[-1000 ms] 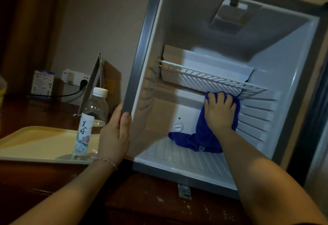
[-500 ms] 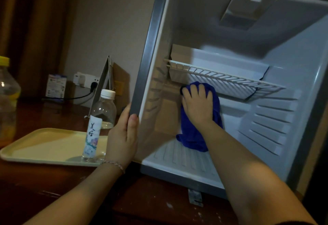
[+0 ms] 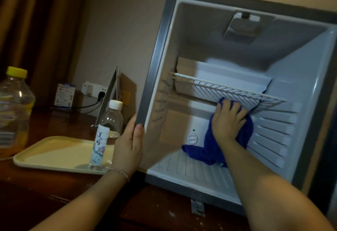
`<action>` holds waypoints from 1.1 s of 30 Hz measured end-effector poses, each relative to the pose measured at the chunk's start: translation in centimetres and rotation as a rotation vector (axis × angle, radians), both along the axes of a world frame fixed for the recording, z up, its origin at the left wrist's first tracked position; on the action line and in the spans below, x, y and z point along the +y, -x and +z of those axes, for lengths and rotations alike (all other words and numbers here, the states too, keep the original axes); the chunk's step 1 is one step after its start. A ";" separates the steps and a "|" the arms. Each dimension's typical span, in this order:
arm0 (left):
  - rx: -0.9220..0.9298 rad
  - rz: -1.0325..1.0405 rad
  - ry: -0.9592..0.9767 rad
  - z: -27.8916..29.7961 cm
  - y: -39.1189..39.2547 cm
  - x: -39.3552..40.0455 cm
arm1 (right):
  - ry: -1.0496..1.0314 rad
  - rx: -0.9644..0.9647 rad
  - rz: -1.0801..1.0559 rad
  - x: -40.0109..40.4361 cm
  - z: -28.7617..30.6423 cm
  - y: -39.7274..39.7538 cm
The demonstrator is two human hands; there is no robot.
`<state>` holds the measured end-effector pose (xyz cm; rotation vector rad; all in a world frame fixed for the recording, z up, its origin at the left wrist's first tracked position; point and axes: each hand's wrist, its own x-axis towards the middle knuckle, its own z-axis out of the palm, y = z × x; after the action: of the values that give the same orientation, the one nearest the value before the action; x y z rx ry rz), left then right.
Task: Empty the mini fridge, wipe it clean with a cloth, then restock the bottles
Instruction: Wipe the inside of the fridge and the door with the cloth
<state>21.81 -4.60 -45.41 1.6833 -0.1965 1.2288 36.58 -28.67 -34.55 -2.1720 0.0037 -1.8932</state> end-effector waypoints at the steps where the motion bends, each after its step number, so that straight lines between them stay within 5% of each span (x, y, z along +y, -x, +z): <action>1: 0.008 0.008 0.006 0.1 0.1 -0.1 | -0.006 -0.021 0.087 2.0 0.3 0.9; 6: 0.089 -0.036 0.030 0.8 1.1 -0.5 | -0.116 -0.150 0.827 11.5 0.9 6.5; 10: 0.068 -0.070 0.056 1.8 1.9 -0.7 | -0.229 -0.061 1.137 16.0 1.5 9.0; 19: -0.080 -0.068 0.037 8.4 3.4 -1.6 | -0.317 -0.088 1.204 16.9 -2.6 8.4; 25: -0.081 -0.029 0.015 8.3 2.0 -1.4 | -0.576 0.215 1.233 16.6 -6.0 5.7; 33: -0.089 0.038 -0.001 7.9 0.9 -1.0 | -0.199 -0.186 1.242 17.0 -2.1 7.5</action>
<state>20.94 -5.58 -37.56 1.6416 -0.2202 1.3334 29.04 -11.68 -36.66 -1.2616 -0.9060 -1.2158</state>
